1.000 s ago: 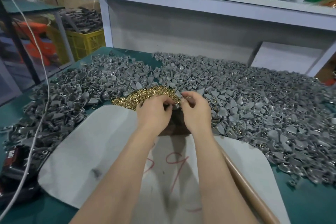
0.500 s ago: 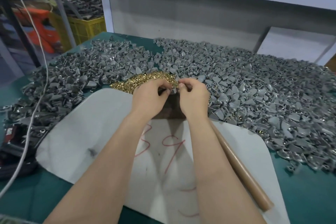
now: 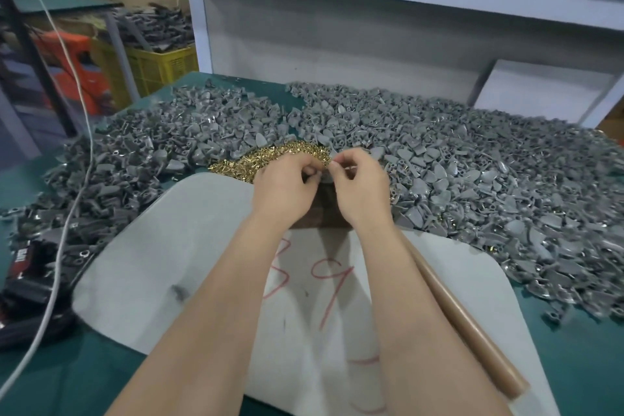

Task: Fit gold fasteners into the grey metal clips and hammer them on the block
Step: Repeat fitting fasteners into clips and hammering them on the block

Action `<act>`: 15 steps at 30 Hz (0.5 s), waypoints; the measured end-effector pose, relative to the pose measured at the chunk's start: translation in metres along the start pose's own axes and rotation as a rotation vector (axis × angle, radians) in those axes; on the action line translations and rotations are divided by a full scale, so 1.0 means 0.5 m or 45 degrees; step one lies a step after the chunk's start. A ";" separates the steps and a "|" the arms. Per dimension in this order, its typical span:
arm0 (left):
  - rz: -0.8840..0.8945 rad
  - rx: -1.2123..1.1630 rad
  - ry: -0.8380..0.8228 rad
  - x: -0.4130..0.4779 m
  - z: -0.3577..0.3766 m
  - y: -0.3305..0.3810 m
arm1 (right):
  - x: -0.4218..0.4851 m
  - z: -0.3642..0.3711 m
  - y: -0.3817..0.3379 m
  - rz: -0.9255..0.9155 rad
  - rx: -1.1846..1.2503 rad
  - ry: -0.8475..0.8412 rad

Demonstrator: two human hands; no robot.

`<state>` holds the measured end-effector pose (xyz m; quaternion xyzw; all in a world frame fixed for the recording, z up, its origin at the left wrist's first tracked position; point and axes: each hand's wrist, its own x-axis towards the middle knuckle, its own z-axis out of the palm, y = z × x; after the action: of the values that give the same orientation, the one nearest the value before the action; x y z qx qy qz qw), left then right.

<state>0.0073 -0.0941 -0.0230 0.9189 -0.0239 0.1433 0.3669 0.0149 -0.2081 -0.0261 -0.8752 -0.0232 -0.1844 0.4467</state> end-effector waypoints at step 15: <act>0.000 -0.040 -0.016 0.004 0.000 -0.004 | -0.001 0.003 -0.001 -0.016 -0.196 -0.050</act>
<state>0.0096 -0.0923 -0.0237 0.9139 -0.0285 0.1370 0.3810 0.0150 -0.2063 -0.0265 -0.9102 -0.0232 -0.1711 0.3765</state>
